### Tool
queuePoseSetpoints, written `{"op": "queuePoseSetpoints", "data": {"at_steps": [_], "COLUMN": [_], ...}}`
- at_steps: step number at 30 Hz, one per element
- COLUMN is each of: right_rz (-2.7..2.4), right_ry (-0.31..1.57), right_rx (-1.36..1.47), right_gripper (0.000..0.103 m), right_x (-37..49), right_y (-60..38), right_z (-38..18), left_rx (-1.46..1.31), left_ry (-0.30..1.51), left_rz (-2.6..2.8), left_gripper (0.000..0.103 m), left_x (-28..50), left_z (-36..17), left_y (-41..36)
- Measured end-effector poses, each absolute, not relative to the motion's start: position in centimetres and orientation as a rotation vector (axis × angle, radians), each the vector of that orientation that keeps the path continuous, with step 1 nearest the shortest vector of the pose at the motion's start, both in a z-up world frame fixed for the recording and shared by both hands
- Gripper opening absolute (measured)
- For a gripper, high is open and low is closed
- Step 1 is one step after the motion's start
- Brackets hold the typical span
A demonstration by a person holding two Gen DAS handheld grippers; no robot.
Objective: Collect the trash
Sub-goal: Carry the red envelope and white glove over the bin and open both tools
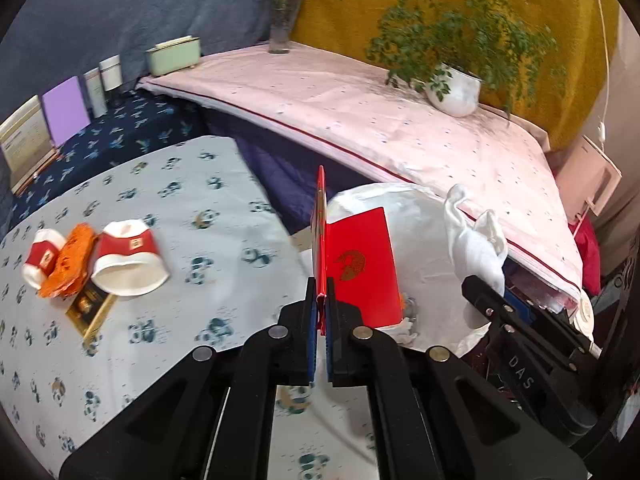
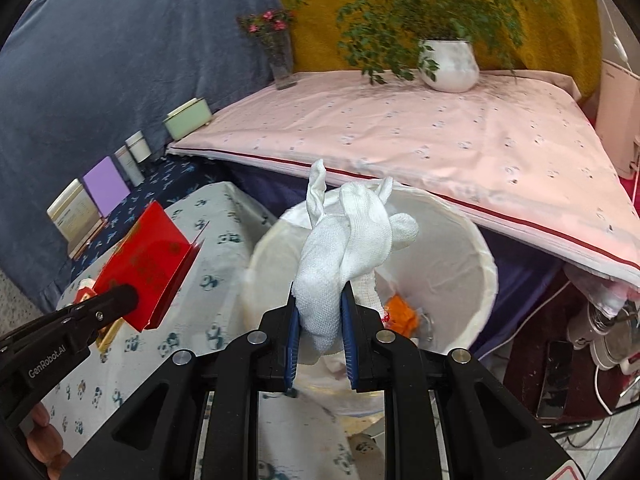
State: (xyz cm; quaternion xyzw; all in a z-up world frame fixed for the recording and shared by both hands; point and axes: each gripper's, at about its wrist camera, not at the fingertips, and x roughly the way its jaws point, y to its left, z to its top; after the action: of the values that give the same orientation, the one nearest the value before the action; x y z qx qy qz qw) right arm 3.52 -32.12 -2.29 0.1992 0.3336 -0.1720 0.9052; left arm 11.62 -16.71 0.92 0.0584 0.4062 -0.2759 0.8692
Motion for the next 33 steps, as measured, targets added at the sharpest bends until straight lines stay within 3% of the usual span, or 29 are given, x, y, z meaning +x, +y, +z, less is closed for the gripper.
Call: {"op": "queuePoseSetpoints", "data": {"at_steps": [10, 12, 14, 28, 33], "right_rz": [-0.408, -0.412, -0.413, -0.389, -0.388], "right_ry": [0.702, 0.705, 0.707, 0.715, 0.707], "right_rx": [0.450, 0.457, 0.461, 0.444, 0.429], "right_gripper": [0.017, 0.017, 0.017, 0.021, 0.025], "right_x": [2.5, 2.5, 2.6, 4.2, 5.0], "right_y": [-35.7, -36.1, -36.3, -35.5, -34.6], "right_z": [-3.9, -4.2, -4.5, -4.7, -4.3], "left_rx": [0.140, 0.141, 0.140, 0.120, 0.110], "left_ry": [0.880, 0.881, 0.879, 0.894, 0.875], "left_rz": [-0.679, -0.677, -0.670, -0.606, -0.566], "left_gripper": [0.007, 0.020, 0.025, 0.033, 0.049], "left_x": [11.9, 12.0, 12.1, 13.6, 13.9], "left_z": [-0.6, -0.8, -0.9, -1.4, -1.1], "left_y": [-22.2, -22.7, -22.9, -20.5, -18.9]}}
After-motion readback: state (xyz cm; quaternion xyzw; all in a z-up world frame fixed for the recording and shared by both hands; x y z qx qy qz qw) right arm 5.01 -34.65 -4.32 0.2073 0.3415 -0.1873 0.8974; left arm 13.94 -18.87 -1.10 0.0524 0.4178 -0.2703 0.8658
